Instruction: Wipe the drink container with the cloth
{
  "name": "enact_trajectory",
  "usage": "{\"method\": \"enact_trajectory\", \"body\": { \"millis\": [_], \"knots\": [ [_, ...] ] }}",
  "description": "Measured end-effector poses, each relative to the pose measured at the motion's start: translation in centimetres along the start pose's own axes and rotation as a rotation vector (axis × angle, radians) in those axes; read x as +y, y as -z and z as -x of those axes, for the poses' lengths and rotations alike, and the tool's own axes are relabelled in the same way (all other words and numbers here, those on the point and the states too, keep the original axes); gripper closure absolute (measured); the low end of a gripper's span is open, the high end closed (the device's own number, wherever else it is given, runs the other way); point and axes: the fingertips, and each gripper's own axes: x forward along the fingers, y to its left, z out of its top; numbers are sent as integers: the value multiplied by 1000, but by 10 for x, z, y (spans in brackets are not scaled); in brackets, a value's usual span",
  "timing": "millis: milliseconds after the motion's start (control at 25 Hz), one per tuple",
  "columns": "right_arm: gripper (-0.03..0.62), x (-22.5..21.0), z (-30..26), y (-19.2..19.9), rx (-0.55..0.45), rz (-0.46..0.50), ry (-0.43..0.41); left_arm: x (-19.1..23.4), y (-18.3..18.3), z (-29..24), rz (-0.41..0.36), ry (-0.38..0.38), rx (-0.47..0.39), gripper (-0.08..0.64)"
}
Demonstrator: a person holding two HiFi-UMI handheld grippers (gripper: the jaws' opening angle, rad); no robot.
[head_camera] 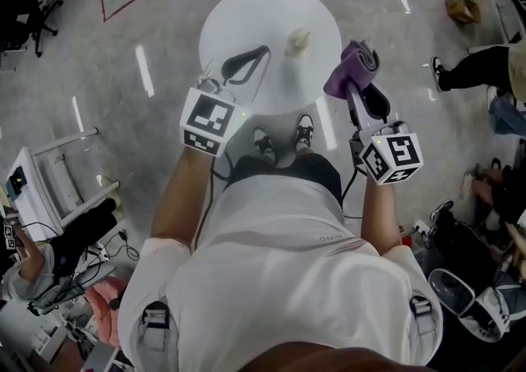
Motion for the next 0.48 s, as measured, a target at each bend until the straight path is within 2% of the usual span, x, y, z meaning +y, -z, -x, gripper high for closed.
{"method": "enact_trajectory", "body": {
  "millis": [120, 280, 480],
  "knots": [
    [495, -16, -12, 17, 63, -12, -46, -3, 16, -41, -4, 32, 91, 469],
    [494, -42, -35, 60, 207, -1, -120, -11, 39, -107, -24, 80, 196, 466],
    [494, -34, -65, 119, 330, 1, -196, -8, 80, -159, -83, 141, 329, 446]
  ]
}}
